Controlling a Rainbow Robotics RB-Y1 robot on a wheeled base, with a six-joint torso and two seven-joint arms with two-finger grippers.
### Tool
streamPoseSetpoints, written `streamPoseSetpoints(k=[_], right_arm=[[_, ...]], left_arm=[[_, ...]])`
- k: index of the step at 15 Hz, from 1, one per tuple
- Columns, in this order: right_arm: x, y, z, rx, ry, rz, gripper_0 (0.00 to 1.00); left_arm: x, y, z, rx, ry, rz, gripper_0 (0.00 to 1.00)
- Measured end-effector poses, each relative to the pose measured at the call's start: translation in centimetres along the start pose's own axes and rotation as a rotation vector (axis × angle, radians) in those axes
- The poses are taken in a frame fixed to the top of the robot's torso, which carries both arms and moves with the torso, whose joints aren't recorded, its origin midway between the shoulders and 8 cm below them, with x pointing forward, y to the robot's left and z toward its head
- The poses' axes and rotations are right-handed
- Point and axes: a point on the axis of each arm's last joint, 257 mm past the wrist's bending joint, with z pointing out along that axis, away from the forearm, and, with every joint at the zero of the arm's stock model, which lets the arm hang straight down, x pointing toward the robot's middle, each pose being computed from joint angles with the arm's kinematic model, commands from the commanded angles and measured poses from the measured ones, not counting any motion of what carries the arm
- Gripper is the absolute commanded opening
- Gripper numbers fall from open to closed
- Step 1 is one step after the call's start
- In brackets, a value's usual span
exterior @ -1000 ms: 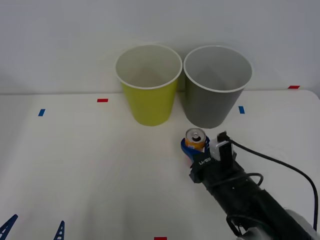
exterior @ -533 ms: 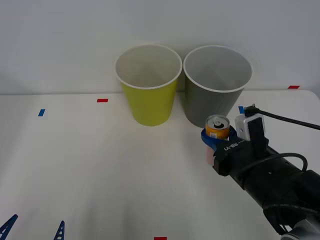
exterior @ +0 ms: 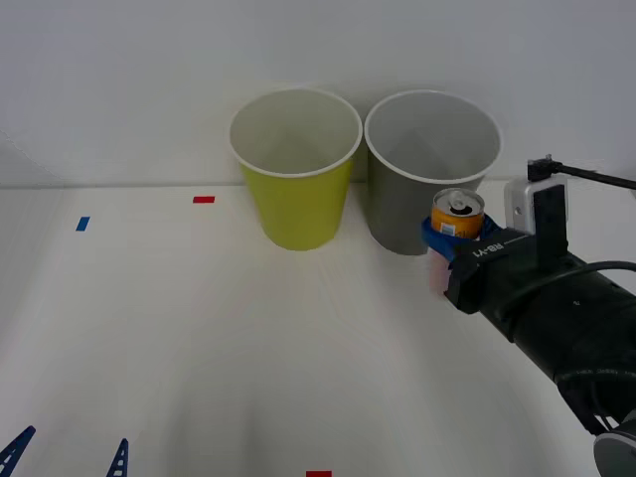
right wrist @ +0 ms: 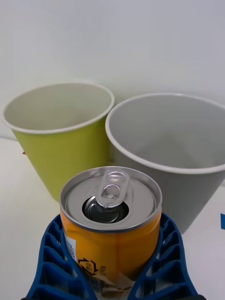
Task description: Put cans in the gray bin and PET bottles in the light green bin.
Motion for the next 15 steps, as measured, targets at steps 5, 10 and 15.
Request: streamPoseSetpoints(k=[5,10,15], right_arm=[[-6.6,-0.6,1.4,-0.019,-0.14,0.003,0.01],[-12.8,-3.7,3.5,-0.051,-0.239,0.027,0.0],[-14.3,-7.8,6.4,-0.009,-0.256,0.082,0.0]], left_arm=[[0.0,0.0,0.0,0.0,0.0,0.0,1.0],[0.0,0.0,0.0,0.0,0.0,0.0,1.0],[0.0,0.0,0.0,0.0,0.0,0.0,1.0]])
